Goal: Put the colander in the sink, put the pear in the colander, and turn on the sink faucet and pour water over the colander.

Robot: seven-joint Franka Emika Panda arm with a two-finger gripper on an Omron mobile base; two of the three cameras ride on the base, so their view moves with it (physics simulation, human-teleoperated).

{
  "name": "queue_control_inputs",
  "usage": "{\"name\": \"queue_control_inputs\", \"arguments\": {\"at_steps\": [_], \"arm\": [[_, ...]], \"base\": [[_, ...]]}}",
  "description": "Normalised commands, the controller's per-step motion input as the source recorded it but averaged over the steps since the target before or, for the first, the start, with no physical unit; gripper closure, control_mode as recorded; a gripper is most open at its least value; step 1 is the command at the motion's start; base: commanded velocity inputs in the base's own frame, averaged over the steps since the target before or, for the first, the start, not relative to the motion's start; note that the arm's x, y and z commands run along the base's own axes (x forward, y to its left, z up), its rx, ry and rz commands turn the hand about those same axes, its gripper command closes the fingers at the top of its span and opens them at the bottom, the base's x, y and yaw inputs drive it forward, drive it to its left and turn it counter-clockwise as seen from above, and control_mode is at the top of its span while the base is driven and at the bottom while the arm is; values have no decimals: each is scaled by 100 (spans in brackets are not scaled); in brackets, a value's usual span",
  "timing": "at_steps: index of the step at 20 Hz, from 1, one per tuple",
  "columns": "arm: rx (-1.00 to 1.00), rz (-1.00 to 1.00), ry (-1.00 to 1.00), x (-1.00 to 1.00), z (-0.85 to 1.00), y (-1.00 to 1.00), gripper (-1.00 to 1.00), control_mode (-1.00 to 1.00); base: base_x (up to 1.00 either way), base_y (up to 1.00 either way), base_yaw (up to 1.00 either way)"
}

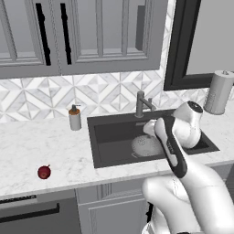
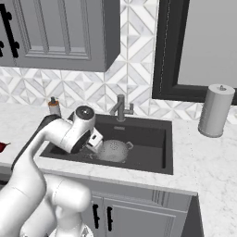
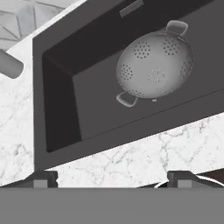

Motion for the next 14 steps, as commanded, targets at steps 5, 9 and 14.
{"name": "queue_control_inputs", "arguments": {"at_steps": [5,9,14], "arm": [[-10,0,13,-14,28,91,-100,-100],[-4,2,22,-4,32,90,-100,-100],[-2,6,19,0,26,92,-100,-100]], "base": [[0,0,0],[0,0,0],[0,0,0]]}}
